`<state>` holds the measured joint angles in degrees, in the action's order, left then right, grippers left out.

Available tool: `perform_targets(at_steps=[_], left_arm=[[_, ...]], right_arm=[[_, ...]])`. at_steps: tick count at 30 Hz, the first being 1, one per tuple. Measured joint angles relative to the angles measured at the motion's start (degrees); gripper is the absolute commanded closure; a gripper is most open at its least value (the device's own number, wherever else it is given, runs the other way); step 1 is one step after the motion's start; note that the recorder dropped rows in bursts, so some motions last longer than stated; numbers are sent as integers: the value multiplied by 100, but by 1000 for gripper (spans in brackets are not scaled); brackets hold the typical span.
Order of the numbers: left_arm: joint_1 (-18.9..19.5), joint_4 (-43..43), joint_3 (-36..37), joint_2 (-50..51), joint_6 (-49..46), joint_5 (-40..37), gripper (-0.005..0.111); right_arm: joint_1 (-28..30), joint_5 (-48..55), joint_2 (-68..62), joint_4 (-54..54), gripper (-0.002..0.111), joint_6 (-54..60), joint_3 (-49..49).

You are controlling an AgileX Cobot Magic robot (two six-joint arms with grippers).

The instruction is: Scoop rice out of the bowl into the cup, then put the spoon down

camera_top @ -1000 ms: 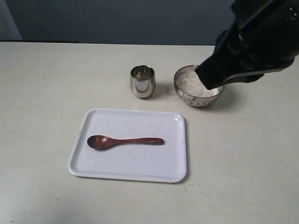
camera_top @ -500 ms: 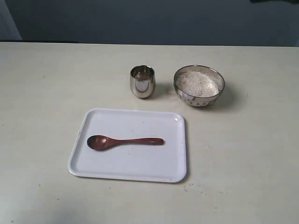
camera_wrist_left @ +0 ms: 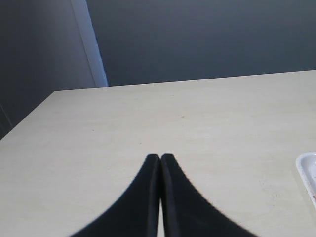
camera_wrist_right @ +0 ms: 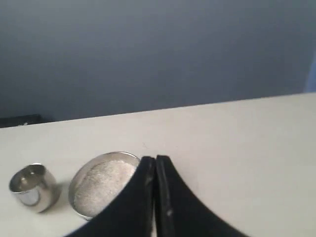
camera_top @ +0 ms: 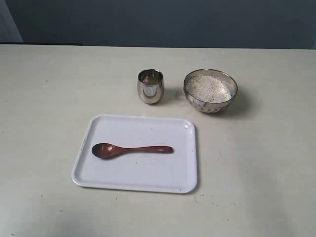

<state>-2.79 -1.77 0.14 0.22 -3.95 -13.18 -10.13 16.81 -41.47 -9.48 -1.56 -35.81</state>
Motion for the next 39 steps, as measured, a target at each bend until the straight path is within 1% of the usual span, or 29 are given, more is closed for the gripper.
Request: perform_targets(at_steps=[5, 8, 11, 19, 23, 27, 39], left_arm=[[0, 0, 0, 0, 0, 0, 106], [0, 0, 0, 0, 0, 0, 106], [0, 0, 0, 0, 0, 0, 106], [0, 0, 0, 0, 0, 0, 106], [0, 0, 0, 0, 0, 0, 106], [0, 0, 0, 0, 0, 0, 106], [0, 0, 0, 0, 0, 0, 106]], right_arm=[[764, -352, 910, -360, 108, 0, 1341], [1095, -433, 1454, -430, 108, 0, 1803], [1278, -457, 1925, -454, 108, 0, 2145], [1328, -457, 3028, -492, 108, 105, 3041], [1328, -457, 3672, -683, 108, 105, 3474], [1328, -416, 4077, -766, 108, 105, 3552], [1328, 71, 4113, -766, 108, 156, 3552]])
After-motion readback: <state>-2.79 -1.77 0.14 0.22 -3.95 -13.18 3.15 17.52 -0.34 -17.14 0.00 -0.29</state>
